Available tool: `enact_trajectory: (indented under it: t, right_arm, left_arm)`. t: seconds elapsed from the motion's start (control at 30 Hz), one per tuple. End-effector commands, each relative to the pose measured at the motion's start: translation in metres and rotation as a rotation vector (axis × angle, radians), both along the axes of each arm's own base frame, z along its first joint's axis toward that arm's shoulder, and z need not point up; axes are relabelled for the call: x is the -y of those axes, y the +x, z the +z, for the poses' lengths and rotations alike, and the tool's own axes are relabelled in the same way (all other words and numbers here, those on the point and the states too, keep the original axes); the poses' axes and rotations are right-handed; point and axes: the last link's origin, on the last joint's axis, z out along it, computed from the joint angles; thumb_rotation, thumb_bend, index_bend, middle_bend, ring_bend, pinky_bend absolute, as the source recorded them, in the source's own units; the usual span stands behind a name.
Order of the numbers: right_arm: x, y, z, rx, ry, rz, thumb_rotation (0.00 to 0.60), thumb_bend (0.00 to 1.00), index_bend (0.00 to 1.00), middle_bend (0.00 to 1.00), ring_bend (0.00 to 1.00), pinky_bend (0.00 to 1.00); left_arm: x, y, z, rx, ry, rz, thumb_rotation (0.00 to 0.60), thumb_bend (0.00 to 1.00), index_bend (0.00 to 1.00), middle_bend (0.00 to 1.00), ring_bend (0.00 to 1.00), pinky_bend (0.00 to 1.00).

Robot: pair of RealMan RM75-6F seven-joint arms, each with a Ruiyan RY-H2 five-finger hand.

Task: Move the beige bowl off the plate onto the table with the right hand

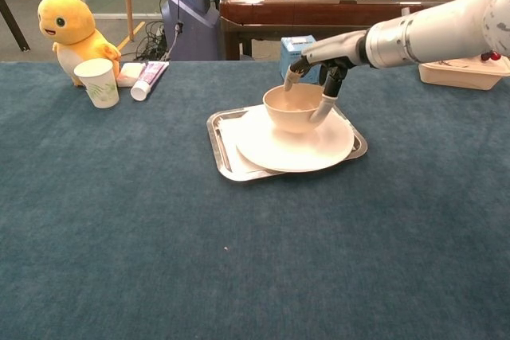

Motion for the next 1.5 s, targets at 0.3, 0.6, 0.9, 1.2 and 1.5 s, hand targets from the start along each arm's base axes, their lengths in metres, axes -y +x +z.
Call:
enact_trajectory:
  t: [0.3,0.6,0.9,1.2,1.5]
  right_arm:
    - [-0.007,0.011,0.025,0.016,-0.026,0.048,0.6,0.25,0.23,0.19,0.08,0.2]
    - [-0.042,-0.011,0.061,0.007,-0.052,0.043,0.6,0.25,0.23,0.19,0.08,0.2]
    - [-0.096,-0.047,0.096,-0.003,-0.08,0.023,0.6,0.25,0.23,0.19,0.08,0.2]
    - [-0.14,-0.083,0.101,-0.027,-0.075,0.009,0.6,0.25,0.23,0.19,0.08,0.2]
    - [-0.15,-0.11,0.077,-0.049,-0.029,-0.015,0.6,0.25,0.23,0.19,0.08,0.2]
  left_arm:
    - [0.0,0.001,-0.003,-0.013,-0.009,-0.002,0.6,0.32,0.0,0.0,0.0,0.0]
    - [0.0,0.003,-0.009,-0.042,-0.019,-0.008,0.6,0.32,0.0,0.0,0.0,0.0]
    - [0.0,0.008,-0.017,-0.072,-0.025,-0.018,0.6,0.32,0.0,0.0,0.0,0.0]
    - [0.001,0.012,-0.02,-0.084,-0.029,-0.029,0.6,0.32,0.0,0.0,0.0,0.0]
    - [0.005,0.014,-0.018,-0.076,-0.014,-0.036,0.6,0.32,0.0,0.0,0.0,0.0]
